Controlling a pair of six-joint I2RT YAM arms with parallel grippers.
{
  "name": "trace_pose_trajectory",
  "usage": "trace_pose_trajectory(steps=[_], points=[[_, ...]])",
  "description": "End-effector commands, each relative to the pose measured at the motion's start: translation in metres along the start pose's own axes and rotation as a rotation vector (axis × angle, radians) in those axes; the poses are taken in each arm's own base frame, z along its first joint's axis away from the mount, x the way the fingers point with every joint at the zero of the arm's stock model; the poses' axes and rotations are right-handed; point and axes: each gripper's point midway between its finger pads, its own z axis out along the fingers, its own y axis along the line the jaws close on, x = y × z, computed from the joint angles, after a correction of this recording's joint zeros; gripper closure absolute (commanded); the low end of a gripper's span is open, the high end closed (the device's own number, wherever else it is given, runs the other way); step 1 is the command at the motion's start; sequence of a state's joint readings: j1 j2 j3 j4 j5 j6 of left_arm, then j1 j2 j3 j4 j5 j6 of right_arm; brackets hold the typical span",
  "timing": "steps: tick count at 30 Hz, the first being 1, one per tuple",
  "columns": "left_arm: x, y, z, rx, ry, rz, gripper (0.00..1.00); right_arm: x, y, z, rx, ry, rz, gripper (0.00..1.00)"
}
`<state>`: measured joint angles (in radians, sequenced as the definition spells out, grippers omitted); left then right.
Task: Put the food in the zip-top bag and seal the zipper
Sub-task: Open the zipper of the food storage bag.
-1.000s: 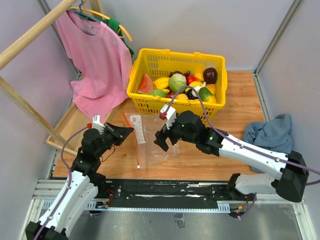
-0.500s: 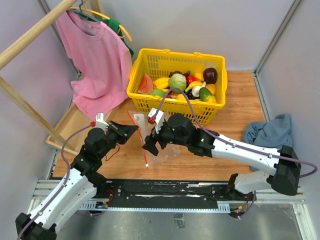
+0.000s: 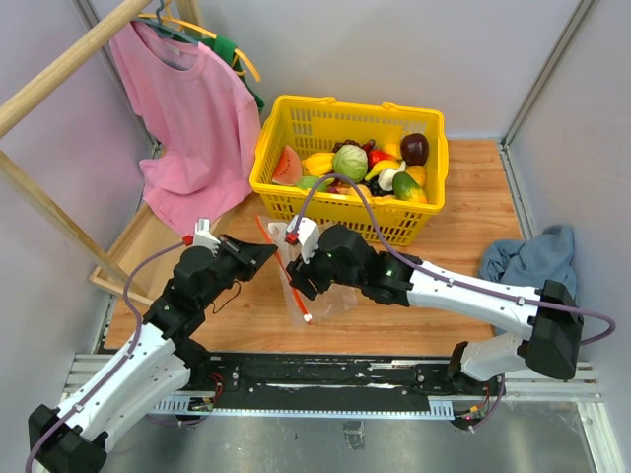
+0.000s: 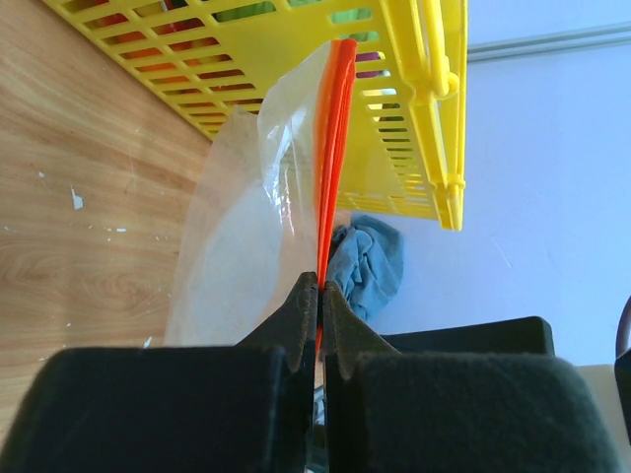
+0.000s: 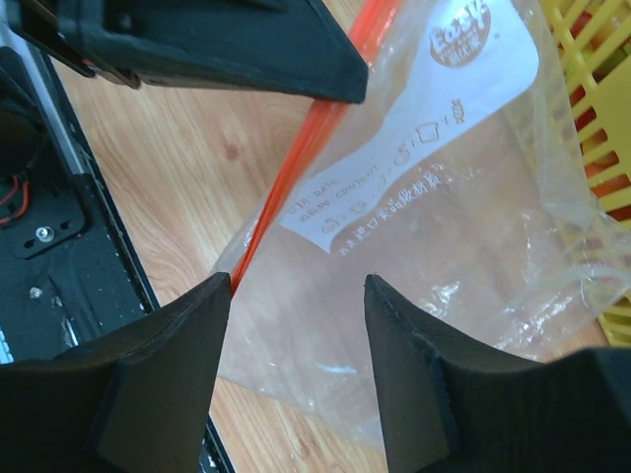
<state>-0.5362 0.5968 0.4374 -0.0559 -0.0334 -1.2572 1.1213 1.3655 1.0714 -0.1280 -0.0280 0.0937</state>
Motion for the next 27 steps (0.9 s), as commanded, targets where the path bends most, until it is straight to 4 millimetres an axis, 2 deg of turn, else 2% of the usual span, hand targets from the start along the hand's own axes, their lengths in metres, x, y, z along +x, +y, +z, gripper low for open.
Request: trace_pose_trajectory(steps=[1,5,12,21,27], points=[[-0.008,-0.019,-0.001,0.046,-0.036,0.018,1.0,0.012,-0.01,-0.001,0.067,0.059,-0.032,0.43],[-0.009,-0.019,-0.001,0.044,-0.037,0.02,1.0,0.017,-0.012,0.0,0.076,0.082,-0.038,0.45],[-0.006,-0.017,0.0,0.047,-0.029,0.012,1.0,0.019,0.001,0.008,0.002,0.105,-0.039,0.46],[-0.003,-0.014,-0.001,0.046,-0.025,0.004,1.0,0.008,0.005,0.019,-0.004,0.064,0.004,0.5],[0.0,-0.005,0.002,0.031,-0.021,-0.005,1.0,-0.002,0.011,0.024,-0.033,0.018,0.027,0.45]])
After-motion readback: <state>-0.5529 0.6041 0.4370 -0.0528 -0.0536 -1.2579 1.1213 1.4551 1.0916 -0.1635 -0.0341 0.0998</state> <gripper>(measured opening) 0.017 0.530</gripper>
